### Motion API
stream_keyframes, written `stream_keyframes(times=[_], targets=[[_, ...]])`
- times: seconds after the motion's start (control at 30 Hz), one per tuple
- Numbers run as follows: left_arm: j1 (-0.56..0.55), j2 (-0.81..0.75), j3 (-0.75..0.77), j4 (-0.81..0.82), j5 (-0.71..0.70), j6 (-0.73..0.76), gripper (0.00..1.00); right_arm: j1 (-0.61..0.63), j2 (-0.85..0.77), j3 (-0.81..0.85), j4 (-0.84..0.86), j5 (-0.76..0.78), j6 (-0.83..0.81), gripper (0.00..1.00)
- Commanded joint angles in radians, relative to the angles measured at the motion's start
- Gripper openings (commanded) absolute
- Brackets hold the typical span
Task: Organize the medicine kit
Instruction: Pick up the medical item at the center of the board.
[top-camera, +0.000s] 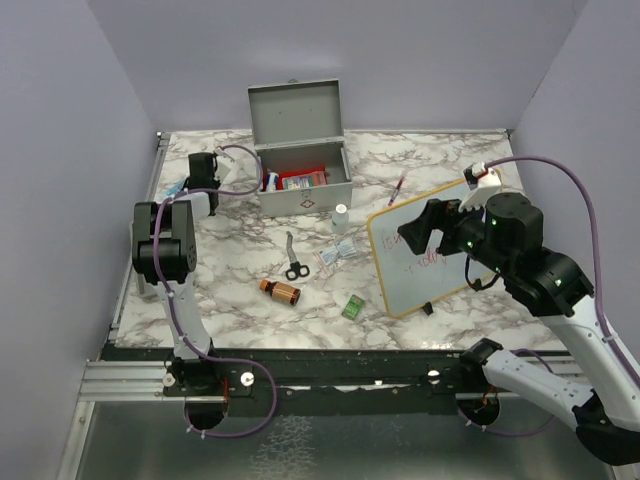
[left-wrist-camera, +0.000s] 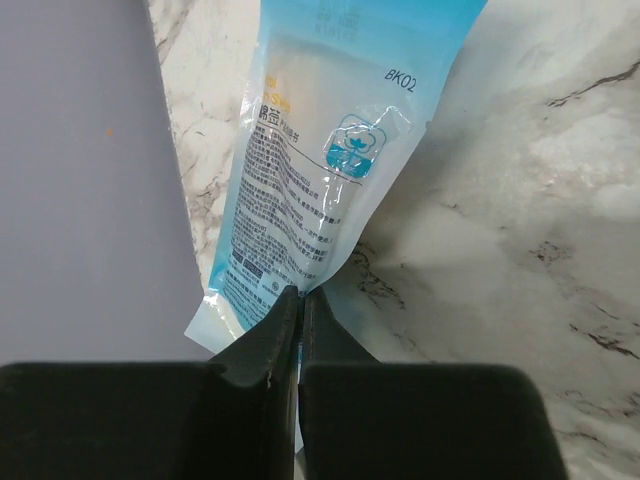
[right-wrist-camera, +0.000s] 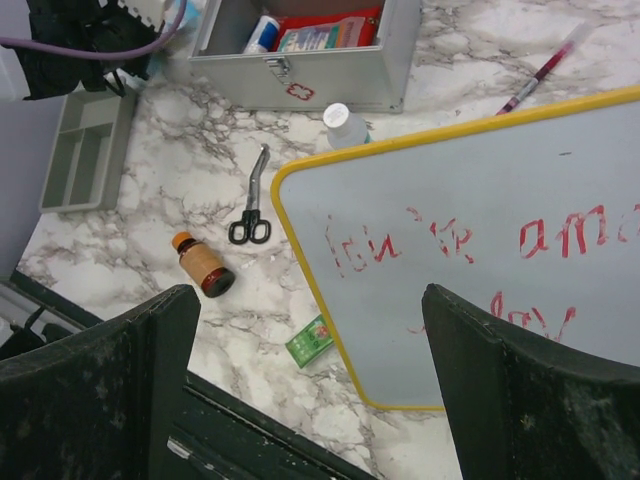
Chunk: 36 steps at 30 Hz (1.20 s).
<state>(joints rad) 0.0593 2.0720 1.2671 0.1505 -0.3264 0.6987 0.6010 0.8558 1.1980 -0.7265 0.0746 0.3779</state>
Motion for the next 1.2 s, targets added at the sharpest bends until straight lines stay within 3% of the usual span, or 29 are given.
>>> stream_keyframes(times=[0.0, 0.4, 0.57, 0.8, 1.17], targets=[[-0.037, -0.139, -0.019, -0.053, 0.001, -0.09, 0.0, 0.003, -0.041, -0.043, 0.017, -0.034, 0.058, 0.99], [-0.155, -0.335, 0.055, -0.382, 0.025, -0.349, 0.0, 0.002, -0.055, -0.083, 0.05, -0.128, 0.091, 0.99], [-0.244, -0.439, 0.004, -0.363, 0.048, -0.266, 0.0, 0.002, -0.06, -0.099, 0.073, -0.145, 0.128, 0.99], [-0.335, -0.533, -0.019, -0.321, 0.323, -0.249, 0.0, 0.002, -0.057, -0.094, 0.085, -0.165, 0.146, 0.99], [-0.522, -0.4, 0.065, -0.268, 0.44, -0.115, 0.0, 0.002, -0.036, -0.056, 0.082, -0.174, 0.147, 0.99]])
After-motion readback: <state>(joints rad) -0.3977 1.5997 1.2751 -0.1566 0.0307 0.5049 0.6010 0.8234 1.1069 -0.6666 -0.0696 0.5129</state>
